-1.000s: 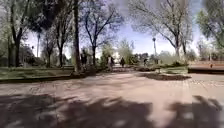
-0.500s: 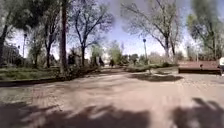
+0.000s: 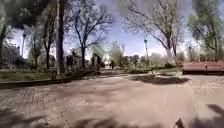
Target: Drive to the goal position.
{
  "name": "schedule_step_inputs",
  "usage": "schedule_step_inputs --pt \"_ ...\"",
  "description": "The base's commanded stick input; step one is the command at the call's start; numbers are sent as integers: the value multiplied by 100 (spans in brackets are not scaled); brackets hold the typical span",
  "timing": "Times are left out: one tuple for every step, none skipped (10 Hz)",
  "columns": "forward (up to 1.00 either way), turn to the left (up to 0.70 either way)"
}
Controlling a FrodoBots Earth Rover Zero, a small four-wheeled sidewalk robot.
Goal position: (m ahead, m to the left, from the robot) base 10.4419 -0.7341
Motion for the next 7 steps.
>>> schedule_step_inputs --pt "70 0" --pt "70 0" --pt "70 0" --pt "70 0" --pt "70 0" --pt "70 0" --pt "70 0"
